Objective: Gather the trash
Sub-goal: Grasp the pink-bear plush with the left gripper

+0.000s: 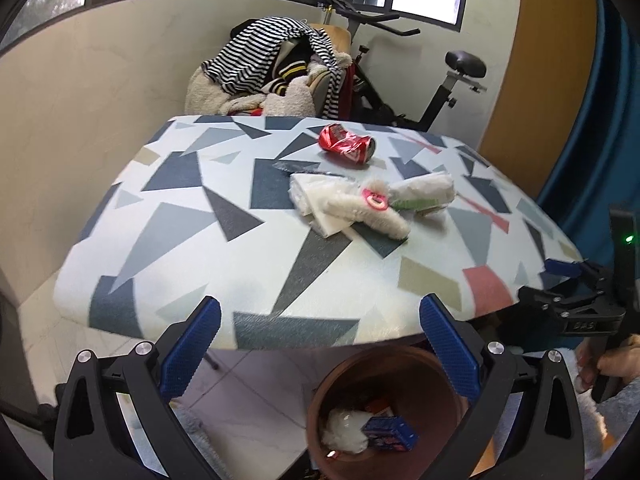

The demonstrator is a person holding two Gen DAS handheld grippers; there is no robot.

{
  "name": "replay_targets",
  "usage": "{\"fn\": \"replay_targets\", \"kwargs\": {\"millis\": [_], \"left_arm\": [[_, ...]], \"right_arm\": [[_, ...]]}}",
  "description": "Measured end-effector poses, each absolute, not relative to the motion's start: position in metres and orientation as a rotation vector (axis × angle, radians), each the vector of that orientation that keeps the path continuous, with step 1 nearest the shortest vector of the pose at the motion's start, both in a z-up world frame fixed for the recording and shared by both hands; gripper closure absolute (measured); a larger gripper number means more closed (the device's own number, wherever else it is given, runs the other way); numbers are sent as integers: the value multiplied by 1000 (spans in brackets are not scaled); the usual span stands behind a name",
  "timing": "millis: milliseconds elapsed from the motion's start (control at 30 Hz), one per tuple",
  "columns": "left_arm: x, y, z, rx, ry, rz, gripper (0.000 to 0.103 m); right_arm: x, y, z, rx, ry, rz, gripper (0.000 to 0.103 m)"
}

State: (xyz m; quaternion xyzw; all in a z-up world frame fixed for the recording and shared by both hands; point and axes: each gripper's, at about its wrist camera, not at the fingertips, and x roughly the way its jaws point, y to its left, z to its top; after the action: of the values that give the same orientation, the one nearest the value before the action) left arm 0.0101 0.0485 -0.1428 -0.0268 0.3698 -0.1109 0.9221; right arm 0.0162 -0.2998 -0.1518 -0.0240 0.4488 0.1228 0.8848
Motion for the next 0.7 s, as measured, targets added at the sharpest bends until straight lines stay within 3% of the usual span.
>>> {"fn": "replay_targets", "kwargs": {"millis": [333,700], "left_arm": [[59,45,-145,-77,787,-282,6],[150,-12,-150,-21,857,-378,6]], "right_arm": [[52,-306,-147,13,928,235,6],[97,-316,-150,79,933,205,6]]}}
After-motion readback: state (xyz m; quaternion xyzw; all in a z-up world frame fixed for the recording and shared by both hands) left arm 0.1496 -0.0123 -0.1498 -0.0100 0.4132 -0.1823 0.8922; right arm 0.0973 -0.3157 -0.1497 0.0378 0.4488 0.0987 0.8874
